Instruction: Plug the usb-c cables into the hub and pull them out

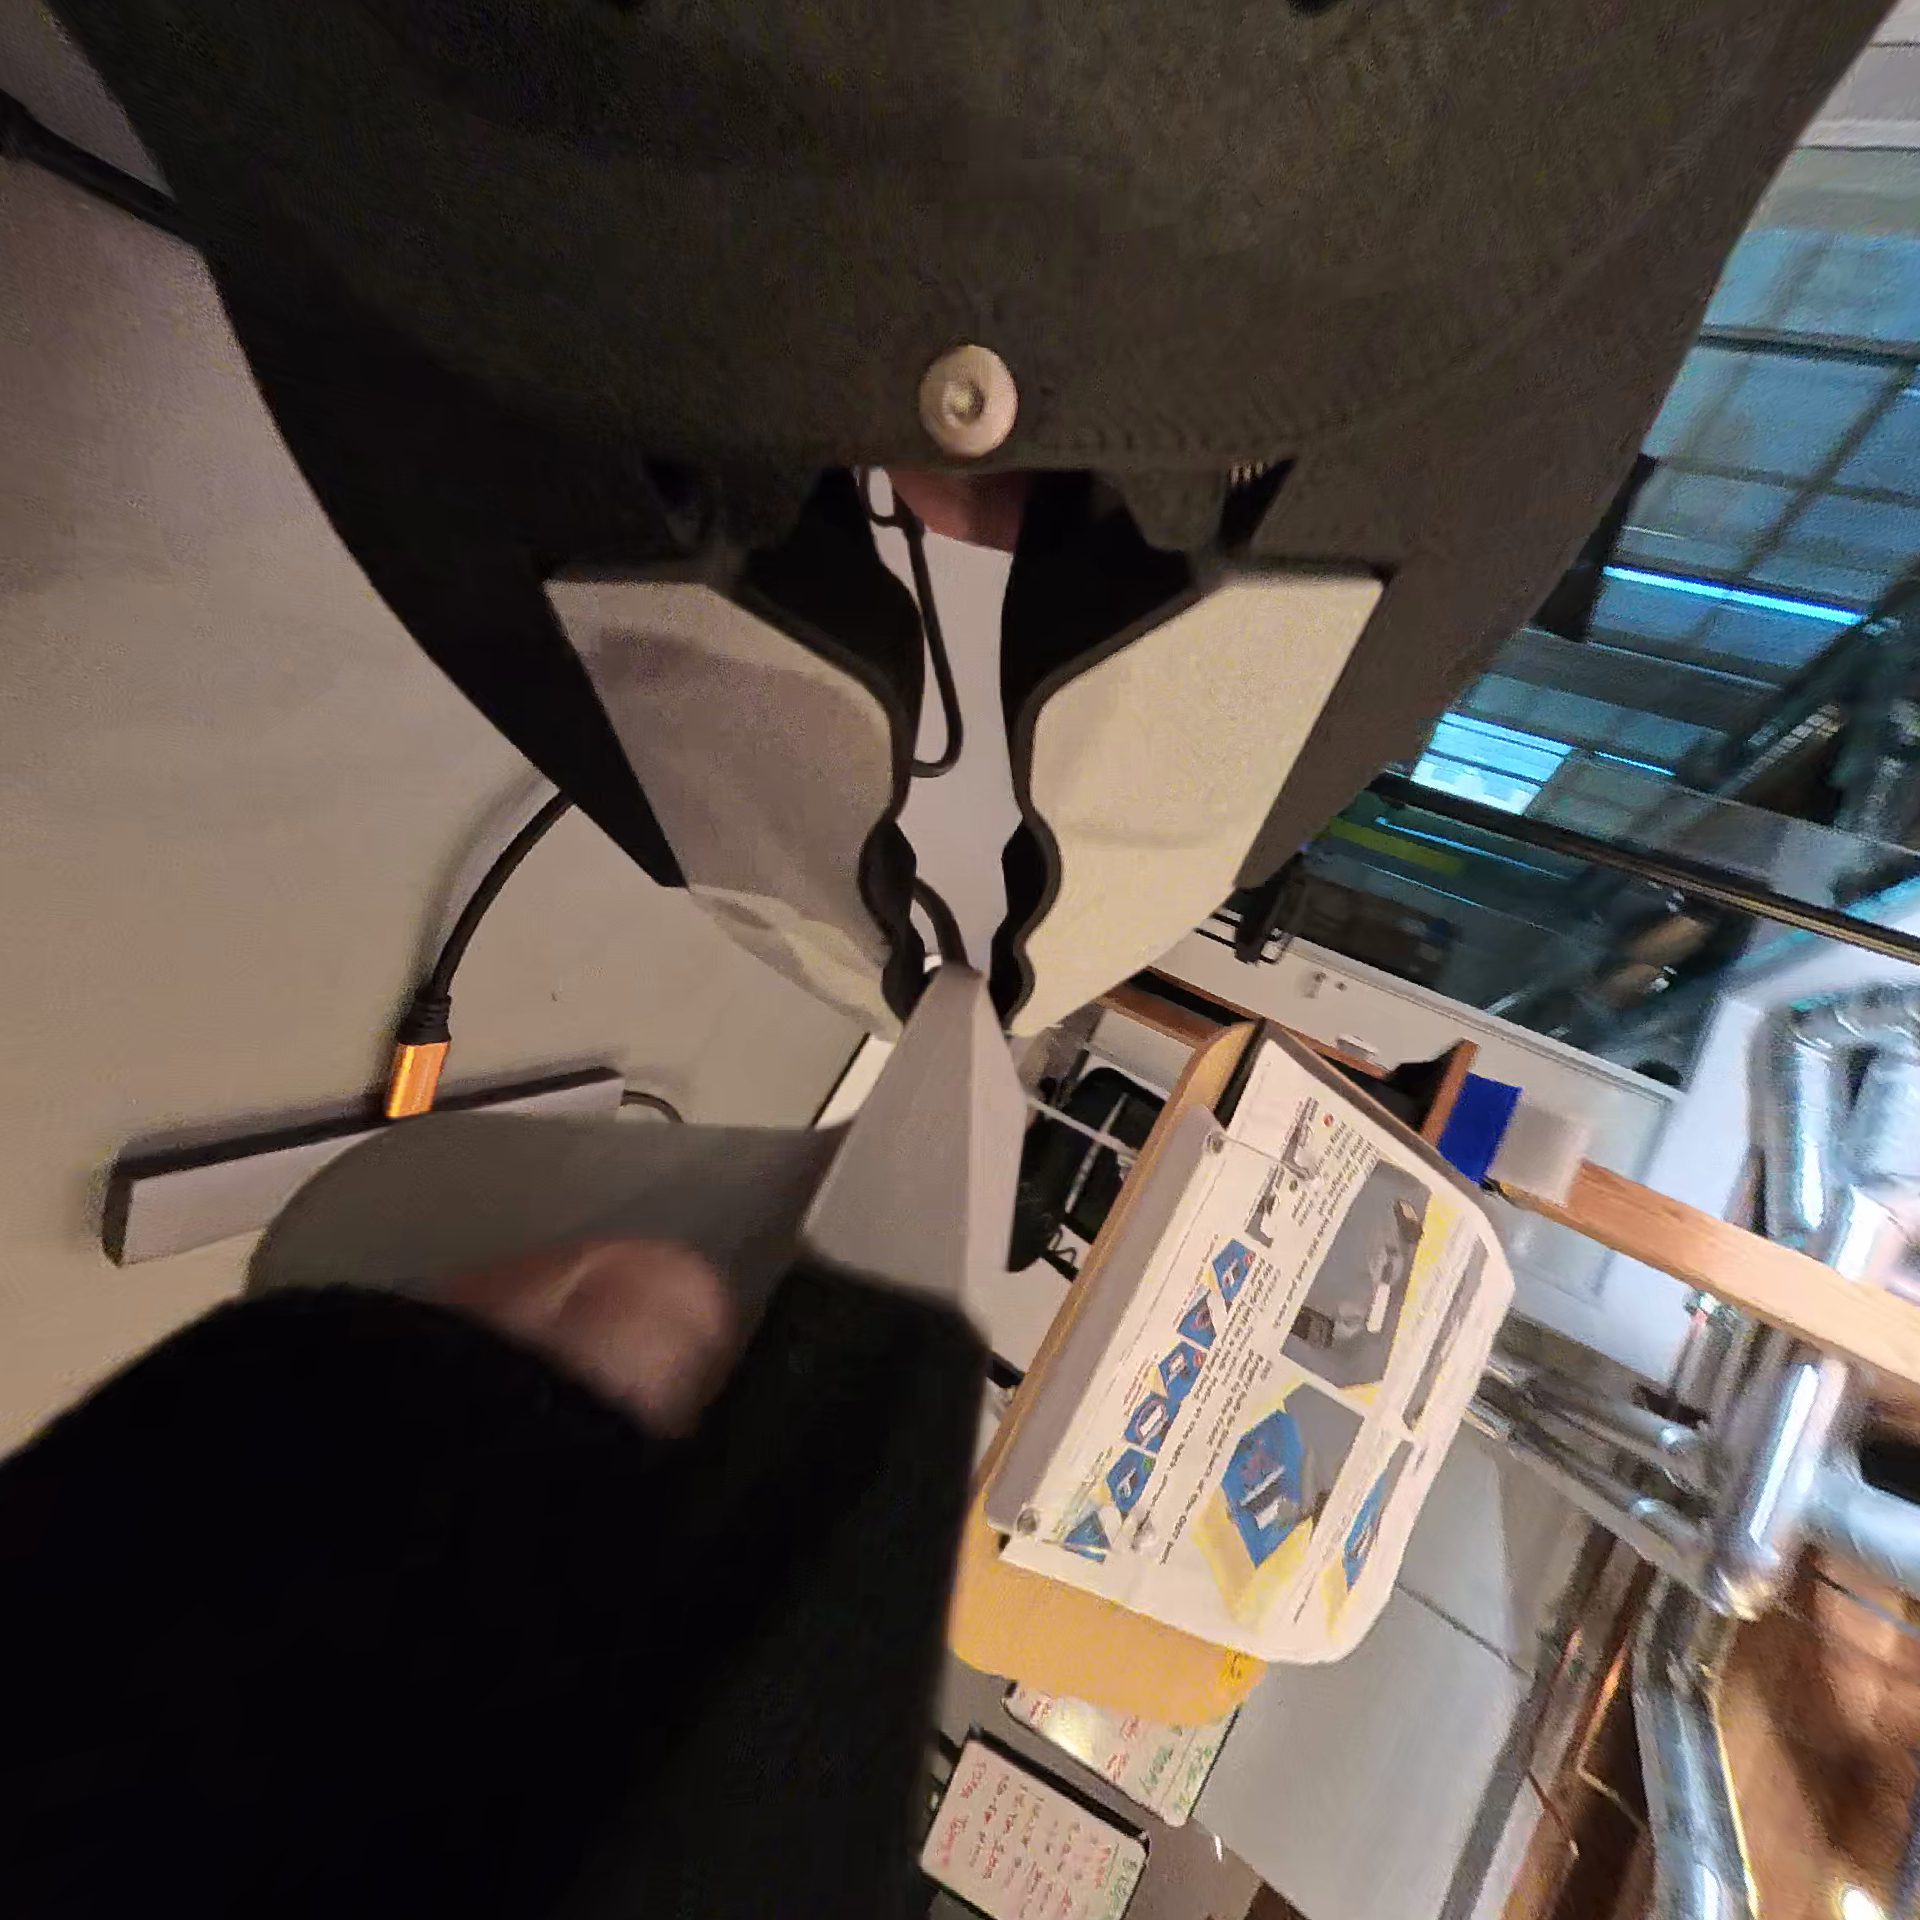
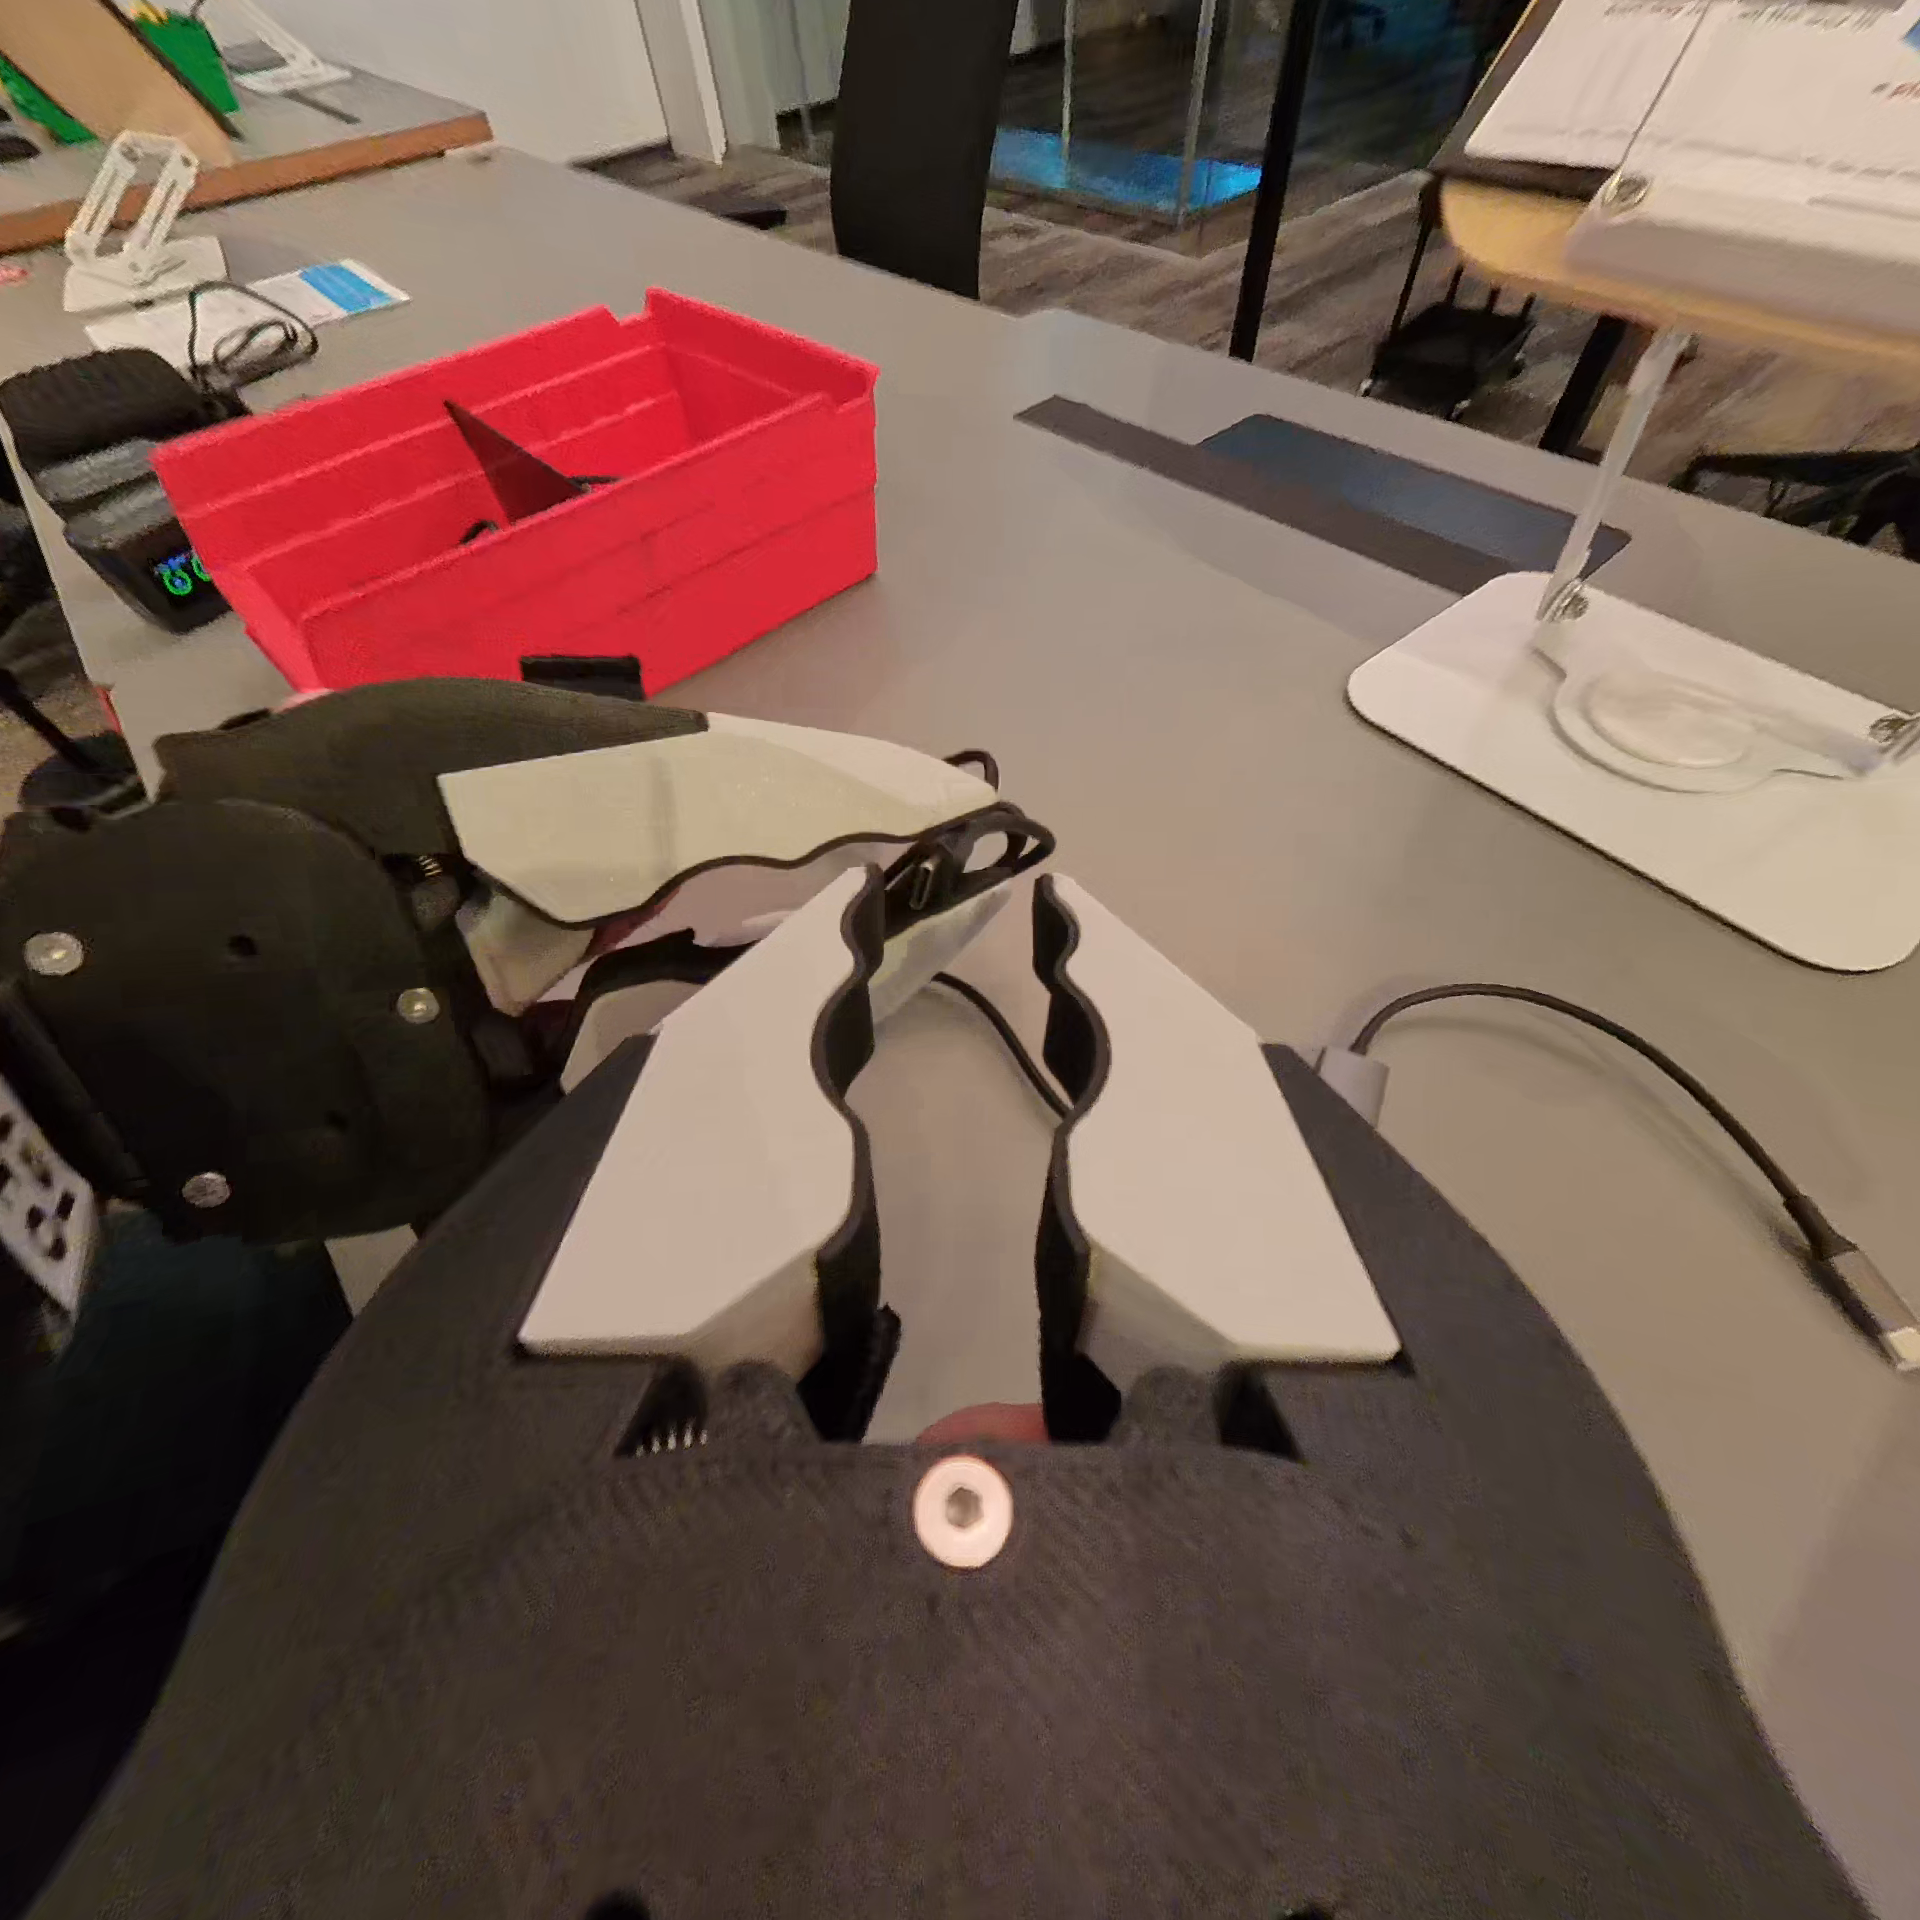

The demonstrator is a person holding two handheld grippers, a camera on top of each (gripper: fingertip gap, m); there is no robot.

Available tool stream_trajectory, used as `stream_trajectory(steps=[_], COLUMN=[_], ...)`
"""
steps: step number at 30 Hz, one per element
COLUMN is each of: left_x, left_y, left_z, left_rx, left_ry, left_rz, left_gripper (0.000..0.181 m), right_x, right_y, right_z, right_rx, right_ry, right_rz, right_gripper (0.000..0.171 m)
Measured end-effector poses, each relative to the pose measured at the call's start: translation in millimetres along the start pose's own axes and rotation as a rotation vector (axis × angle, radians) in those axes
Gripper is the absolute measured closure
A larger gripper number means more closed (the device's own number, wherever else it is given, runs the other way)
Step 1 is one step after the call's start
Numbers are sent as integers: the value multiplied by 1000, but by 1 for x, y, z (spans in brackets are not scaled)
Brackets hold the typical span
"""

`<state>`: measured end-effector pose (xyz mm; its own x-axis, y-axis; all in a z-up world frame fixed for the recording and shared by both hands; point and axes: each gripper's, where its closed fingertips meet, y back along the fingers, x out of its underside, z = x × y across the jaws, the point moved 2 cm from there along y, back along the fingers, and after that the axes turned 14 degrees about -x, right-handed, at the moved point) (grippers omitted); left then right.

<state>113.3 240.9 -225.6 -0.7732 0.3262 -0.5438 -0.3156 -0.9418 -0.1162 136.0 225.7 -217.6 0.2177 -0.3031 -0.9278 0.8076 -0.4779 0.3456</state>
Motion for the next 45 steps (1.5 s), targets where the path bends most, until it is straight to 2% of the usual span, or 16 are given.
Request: stream_trajectory(steps=[3, 9, 16, 19, 28, 33, 40, 45], left_x=[-9, -7, -8, -10, -13, -14, -13, -17], left_y=[7, 7, 7, 8, 10, 10, 14, 11], left_z=[-7, -12, -7, -5, -2, -3, -10, -4], left_rx=[-20, -26, -27, -22, -2, 52, 175, 204], left_ry=[-78, -127, -124, -94, -72, -91, -226, -204], left_rz=[-46, -52, -82, -100, -143, -166, -229, -255], left_gripper=[169, 169, 169, 169, 170, 172, 172, 171], right_x=[9, 13, 8, 5, 3, 2, 10, 1], right_y=[-3, -4, -1, 2, 6, 8, 9, 13], right_z=[-1, -1, -2, -4, -3, -3, -1, -3], right_rx=[10, 14, 18, 15, -29, 15, 3, -53], right_ry=[7, 6, 6, -12, -37, 73, 160, 28], right_rz=[37, 31, -16, -48, -96, -57, 37, -96], right_gripper=[153, 154, 160, 167, 168, 166, 167, 167])
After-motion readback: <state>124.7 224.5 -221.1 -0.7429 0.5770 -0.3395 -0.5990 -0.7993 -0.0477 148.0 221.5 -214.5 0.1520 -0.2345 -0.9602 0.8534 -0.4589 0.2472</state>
